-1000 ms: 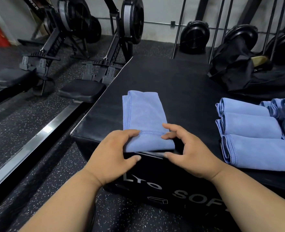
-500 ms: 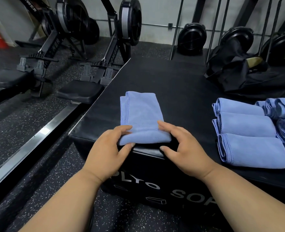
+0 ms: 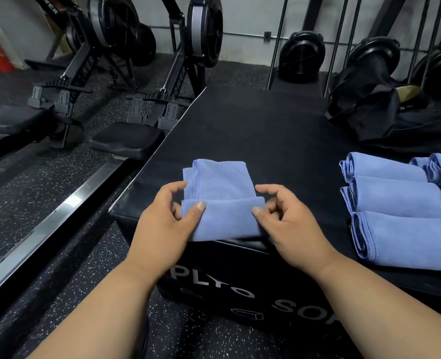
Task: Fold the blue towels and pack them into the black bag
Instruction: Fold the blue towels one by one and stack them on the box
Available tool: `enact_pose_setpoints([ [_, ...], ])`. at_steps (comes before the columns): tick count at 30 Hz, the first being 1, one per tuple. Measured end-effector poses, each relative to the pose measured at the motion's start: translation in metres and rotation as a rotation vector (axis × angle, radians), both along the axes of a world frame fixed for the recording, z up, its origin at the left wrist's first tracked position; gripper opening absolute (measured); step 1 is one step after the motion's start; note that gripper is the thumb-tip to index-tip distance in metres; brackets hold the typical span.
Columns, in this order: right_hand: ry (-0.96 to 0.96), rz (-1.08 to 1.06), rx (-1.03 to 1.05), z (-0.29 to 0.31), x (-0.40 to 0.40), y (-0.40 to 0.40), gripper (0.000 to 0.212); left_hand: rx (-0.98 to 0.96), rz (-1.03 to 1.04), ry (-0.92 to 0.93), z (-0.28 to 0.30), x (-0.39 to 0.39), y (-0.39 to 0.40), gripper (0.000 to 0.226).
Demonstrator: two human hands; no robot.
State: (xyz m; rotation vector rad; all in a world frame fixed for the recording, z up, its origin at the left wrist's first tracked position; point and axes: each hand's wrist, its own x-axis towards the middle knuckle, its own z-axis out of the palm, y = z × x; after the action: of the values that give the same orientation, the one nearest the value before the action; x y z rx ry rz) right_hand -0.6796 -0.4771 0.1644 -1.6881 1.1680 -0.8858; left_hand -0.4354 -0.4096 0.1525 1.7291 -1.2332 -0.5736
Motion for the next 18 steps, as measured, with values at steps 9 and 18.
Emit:
enact_pose_setpoints([
  [9,0.110,-0.077,-0.048,-0.003,0.010,-0.004,0.032,-0.145,0.043,-0.195,0.011,-0.007,-0.001,0.046],
  [18,0.014,-0.055,-0.170,-0.002,0.008,0.002,0.042,-0.044,-0.315,-0.392,0.004,0.008,0.007,0.078],
])
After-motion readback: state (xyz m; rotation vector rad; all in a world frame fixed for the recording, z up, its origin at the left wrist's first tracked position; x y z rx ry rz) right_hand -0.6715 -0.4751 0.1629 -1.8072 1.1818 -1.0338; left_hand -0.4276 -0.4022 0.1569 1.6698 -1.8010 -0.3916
